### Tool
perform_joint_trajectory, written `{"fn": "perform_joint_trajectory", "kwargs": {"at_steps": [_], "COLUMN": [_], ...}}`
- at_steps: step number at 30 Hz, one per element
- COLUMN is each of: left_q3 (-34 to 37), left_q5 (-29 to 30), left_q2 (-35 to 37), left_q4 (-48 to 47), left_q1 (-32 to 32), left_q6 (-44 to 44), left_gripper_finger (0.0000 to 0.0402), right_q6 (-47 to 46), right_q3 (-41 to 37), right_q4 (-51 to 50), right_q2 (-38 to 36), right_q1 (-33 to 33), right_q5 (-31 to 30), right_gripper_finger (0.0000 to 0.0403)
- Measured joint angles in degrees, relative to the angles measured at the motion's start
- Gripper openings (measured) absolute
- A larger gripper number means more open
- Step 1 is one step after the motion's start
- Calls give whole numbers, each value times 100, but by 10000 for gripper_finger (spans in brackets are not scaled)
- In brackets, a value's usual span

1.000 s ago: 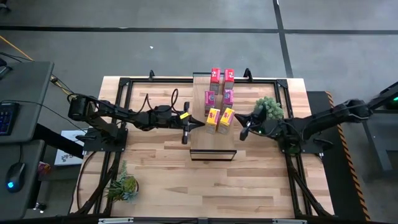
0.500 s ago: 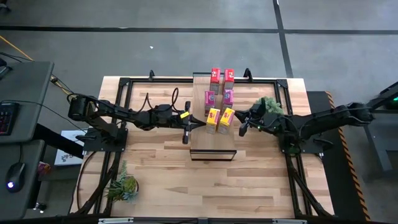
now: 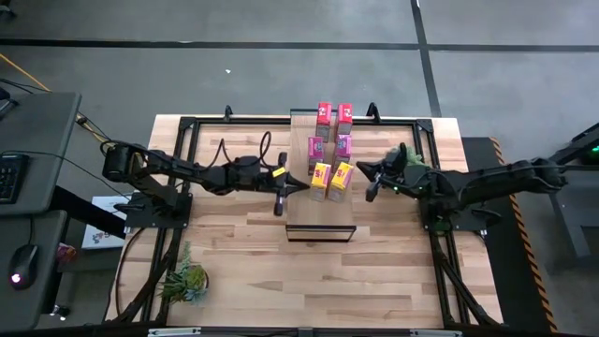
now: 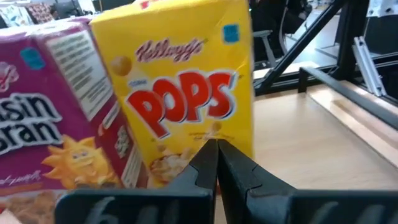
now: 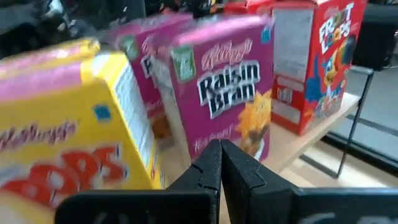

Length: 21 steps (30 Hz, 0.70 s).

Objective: Stack cereal on shelf
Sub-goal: Put the yellow cereal box on the shelf aligned with the yellow cereal box

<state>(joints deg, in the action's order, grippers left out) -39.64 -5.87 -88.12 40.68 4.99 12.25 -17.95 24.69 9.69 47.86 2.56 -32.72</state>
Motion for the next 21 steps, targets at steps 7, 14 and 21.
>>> {"fn": "perform_joint_trajectory", "kwargs": {"at_steps": [7,14,21], "left_q3": [0,0,0], "left_q5": [2,10,-31], "left_q2": [0,0,0], "left_q4": [-10,-4,-5], "left_q1": [168,319,470], "left_q6": [84,218,243], "left_gripper_finger": [0,0,0], "right_q6": [-88,223,501], "right_q3": [0,2,2], "right_q4": [-601,-250,5], "right_q2": [-414,-36,93], "right_q1": [1,-193,-370], "right_q5": [1424,1978,1942], "right_gripper_finger": [0,0,0]}}
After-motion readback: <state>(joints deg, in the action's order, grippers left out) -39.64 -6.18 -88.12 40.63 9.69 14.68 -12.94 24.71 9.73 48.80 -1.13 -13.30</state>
